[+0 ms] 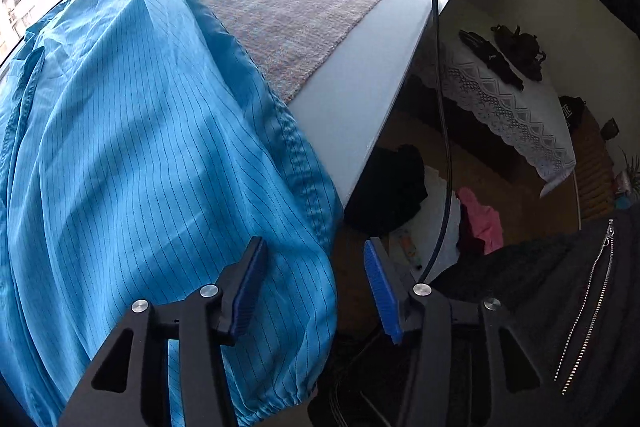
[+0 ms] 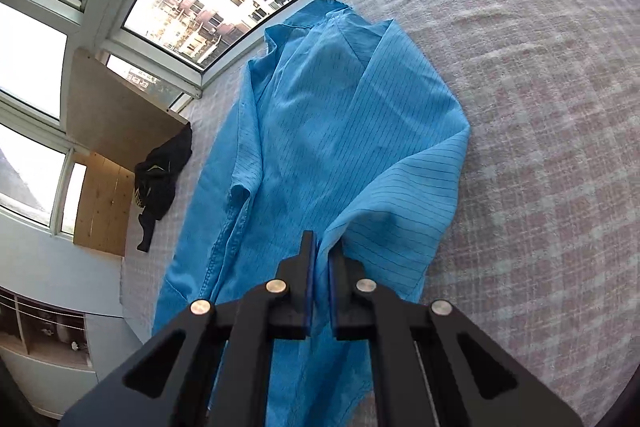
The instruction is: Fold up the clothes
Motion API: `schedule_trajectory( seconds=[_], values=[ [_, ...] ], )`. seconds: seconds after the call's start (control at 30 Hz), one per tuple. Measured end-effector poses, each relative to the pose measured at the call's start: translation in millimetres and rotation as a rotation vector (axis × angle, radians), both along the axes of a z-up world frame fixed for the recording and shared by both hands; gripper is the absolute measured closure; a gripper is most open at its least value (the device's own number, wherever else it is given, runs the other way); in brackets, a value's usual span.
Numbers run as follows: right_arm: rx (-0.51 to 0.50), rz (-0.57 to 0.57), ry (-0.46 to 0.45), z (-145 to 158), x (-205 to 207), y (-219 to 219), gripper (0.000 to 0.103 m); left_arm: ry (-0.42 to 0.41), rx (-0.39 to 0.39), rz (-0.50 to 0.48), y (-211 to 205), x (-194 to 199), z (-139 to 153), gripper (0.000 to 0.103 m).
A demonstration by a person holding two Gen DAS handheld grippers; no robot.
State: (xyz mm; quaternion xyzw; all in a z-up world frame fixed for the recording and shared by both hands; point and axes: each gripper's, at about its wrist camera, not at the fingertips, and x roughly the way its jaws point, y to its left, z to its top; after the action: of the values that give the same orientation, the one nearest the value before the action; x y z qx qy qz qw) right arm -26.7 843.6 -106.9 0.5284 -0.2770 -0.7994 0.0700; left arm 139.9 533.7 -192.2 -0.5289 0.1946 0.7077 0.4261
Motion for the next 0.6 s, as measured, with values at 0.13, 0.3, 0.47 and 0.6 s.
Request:
schedule_trajectory(
  seconds=[0.13,0.3,0.47,0.6],
  values=[
    [0.109,0.036,-0.076,-13.8,-2.6,-3.0,0.097,0.017,0.022,0.069,-35.4,-13.6,21.6,0.055],
    [0.214,0.118,-0.193,-39.8,7.5,-2.3,0.097,-0.003,0.056,0.271,-96.2,-41.9,33.9,0.053],
    [0.404,0.272,-0.321,-46.6,19.0,-4.5,0.073,-0.043,0.02,0.313,-109.2,-43.3,17.9,0.053],
    [0.477,0.29,-0.288,-21.7,8.8,-2.5,0.053,-0.075,-0.009,0.347,-119.7,-44.4,5.0,0.053]
  ],
)
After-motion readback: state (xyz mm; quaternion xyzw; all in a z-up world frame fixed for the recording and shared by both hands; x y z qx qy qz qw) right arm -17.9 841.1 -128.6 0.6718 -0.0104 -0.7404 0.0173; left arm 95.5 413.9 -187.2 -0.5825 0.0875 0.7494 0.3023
